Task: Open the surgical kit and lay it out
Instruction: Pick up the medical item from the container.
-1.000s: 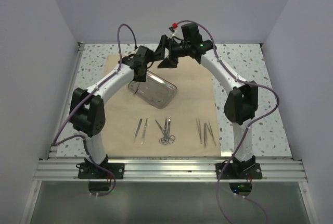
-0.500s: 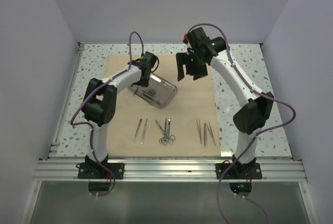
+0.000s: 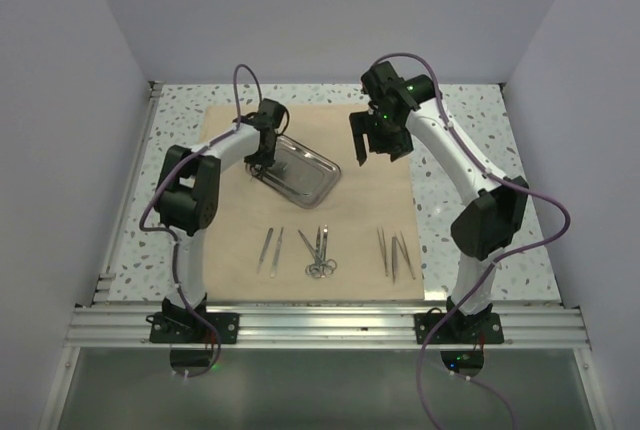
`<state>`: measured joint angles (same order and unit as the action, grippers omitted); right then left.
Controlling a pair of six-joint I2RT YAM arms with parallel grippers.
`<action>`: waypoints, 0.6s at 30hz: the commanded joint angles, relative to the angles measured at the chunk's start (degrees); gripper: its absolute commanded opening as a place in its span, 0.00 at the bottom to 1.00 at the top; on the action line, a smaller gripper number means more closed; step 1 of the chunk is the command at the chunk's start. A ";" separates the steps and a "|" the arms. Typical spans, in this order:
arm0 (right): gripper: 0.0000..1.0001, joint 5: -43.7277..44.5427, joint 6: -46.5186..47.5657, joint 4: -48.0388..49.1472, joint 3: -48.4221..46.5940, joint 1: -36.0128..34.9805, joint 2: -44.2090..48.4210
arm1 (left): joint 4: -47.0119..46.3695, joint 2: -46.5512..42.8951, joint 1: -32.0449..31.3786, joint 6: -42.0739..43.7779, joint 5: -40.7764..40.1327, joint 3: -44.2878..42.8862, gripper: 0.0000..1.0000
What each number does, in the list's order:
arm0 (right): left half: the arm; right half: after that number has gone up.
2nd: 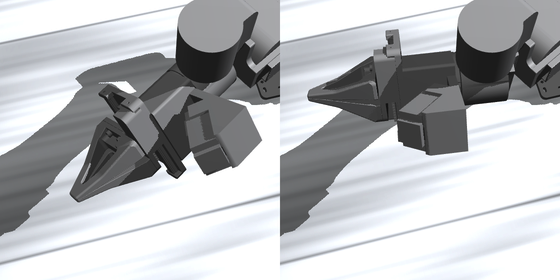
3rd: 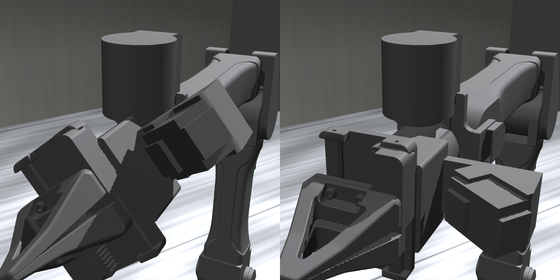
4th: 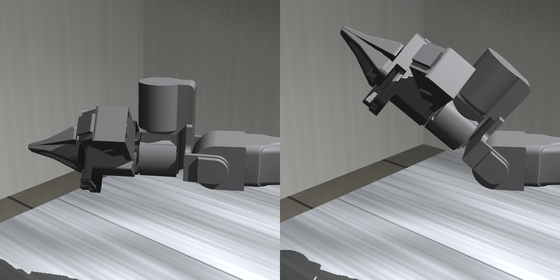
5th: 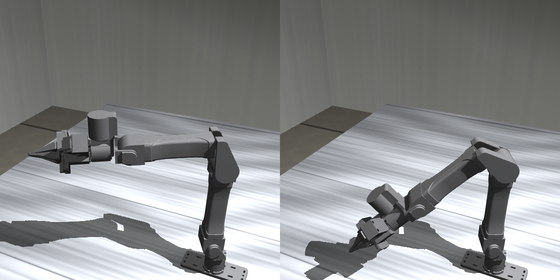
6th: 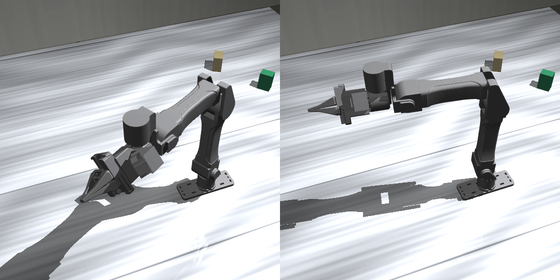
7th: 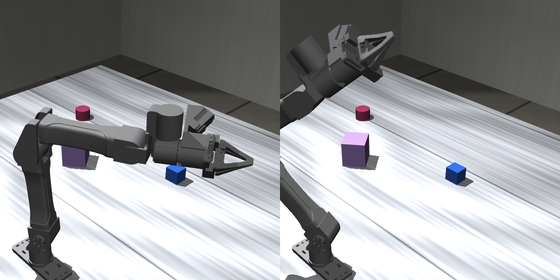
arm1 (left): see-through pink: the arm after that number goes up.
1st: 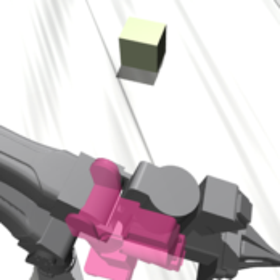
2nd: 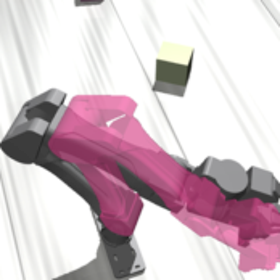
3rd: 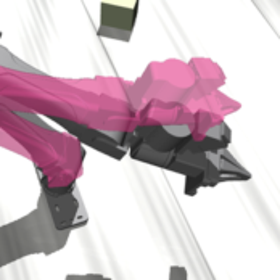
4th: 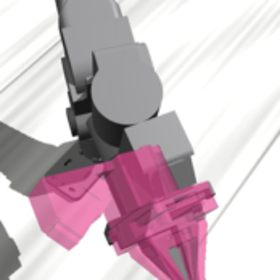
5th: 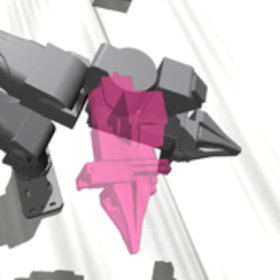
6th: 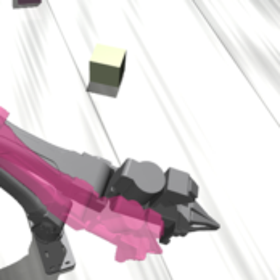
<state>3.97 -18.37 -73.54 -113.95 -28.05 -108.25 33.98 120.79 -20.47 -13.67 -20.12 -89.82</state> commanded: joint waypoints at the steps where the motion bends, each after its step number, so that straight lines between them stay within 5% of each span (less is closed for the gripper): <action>1: 0.79 2.27 0.62 -2.49 -1.45 0.98 1.64 | -2.34 1.02 0.52 1.19 3.94 0.61 0.36; 9: 0.79 2.80 0.53 -2.93 -1.54 1.77 1.20 | -2.60 2.08 1.04 0.93 9.22 1.14 0.31; 18: 0.78 1.57 0.88 -2.14 -0.13 2.48 1.90 | -0.40 6.03 3.42 0.49 10.89 -1.58 0.01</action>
<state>5.48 -18.31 -75.02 -114.06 -26.15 -108.25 33.43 122.15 -18.61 -12.45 -12.91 -90.89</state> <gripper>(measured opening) 0.785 0.176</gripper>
